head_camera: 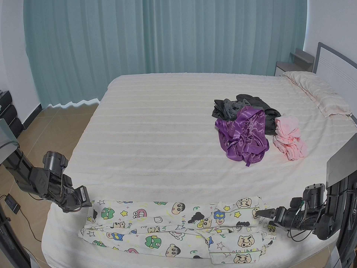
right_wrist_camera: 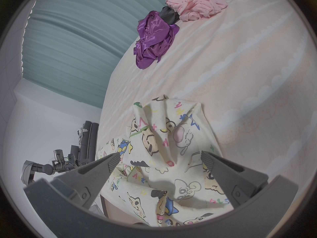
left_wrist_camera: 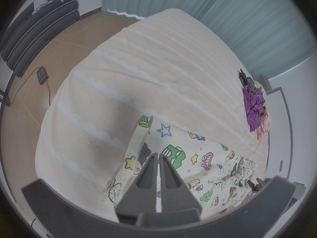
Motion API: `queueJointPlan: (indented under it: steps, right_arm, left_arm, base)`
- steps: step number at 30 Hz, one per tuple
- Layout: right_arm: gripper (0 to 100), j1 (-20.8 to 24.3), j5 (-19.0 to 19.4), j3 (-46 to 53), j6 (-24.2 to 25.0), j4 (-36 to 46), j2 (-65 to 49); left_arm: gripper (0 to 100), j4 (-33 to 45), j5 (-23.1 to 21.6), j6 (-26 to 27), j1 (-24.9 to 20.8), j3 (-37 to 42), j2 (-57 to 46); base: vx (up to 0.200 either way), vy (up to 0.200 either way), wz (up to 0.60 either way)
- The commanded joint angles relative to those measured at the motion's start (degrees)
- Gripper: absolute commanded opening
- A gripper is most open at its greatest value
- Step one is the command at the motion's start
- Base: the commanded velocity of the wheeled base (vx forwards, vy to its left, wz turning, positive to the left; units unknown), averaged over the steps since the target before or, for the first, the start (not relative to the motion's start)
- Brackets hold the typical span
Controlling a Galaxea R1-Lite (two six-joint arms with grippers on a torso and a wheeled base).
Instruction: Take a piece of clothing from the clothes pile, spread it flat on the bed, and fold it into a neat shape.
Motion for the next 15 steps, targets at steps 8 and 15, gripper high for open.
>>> queueJointPlan:
  steps: [8,15]
  right_arm:
    - [100,0.2,0.0,1.0,0.1,0.0,0.5]
    - [100,0.2,0.0,1.0,0.1,0.0,0.8]
  left_arm:
    - [100,-0.2,-3.5,3.3,1.3,3.9,0.7]
    - [100,-0.4,-3.6,4.0,0.7,4.4,1.2]
  base:
    - [0.0,0.0,0.0]
    - [0.0,0.0,0.0]
